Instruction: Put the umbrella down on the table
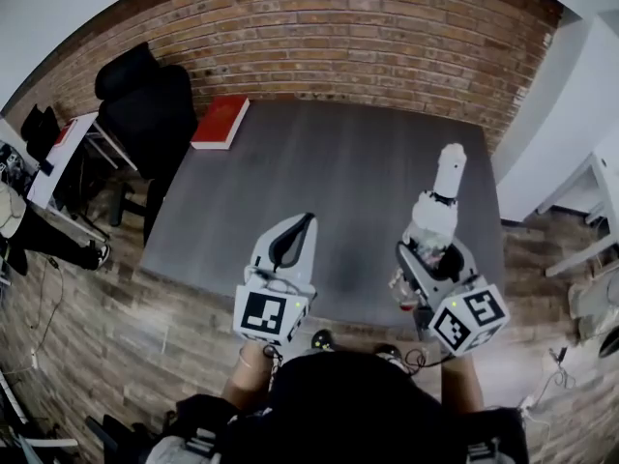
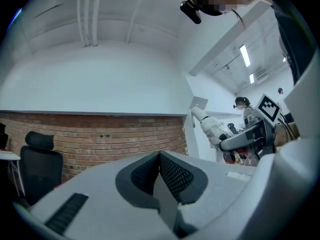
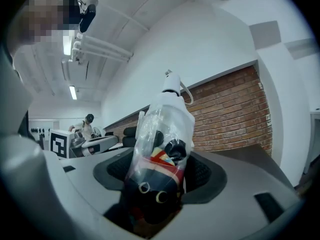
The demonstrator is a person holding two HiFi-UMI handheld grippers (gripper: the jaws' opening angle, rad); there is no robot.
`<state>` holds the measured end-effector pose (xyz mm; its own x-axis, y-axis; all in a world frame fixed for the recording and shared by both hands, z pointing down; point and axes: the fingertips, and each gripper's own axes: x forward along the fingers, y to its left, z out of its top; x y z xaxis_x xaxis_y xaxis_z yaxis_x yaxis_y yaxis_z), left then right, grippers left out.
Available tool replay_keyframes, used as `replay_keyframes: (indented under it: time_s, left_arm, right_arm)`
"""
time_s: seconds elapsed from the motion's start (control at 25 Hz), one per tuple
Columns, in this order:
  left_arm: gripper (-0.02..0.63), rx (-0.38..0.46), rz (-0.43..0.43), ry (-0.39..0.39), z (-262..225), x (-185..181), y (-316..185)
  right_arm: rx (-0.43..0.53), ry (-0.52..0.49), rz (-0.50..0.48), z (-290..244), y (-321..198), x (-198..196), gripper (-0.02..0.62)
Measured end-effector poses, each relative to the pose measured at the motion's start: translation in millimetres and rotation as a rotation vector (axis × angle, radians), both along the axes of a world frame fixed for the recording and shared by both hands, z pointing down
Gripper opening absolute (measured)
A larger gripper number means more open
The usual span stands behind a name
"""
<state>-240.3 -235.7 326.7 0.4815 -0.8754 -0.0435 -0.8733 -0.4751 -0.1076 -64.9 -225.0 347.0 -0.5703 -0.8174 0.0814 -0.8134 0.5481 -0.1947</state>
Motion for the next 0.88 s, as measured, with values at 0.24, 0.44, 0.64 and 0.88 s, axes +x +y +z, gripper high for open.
replay_keyframes:
  time_s: [0.24, 0.44, 0.64, 0.88]
  left_arm:
    - [0.003, 0.006, 0.095, 0.000, 1.4, -0.1, -31.8]
    - [0.003, -0.007, 0.167, 0.017, 3.1, 7.4, -50.1]
    - [0.003, -0.015, 0.210, 0.016, 8.5, 10.2, -64.5]
    - [0.003, -0.023, 0.229, 0.015, 11.0, 4.2, -78.6]
  right_arm:
    - [-0.021, 0.008, 0.104, 9.7, -14.9, 1.7, 0.284]
    - [-0.046, 0.038, 0.193, 13.9, -21.1, 11.8, 0.284]
    - [-0.070, 0.035, 0.256, 20.1, -28.1, 19.2, 0.284]
    - [-0.084, 0.052, 0.311, 25.2, -35.1, 21.6, 0.284]
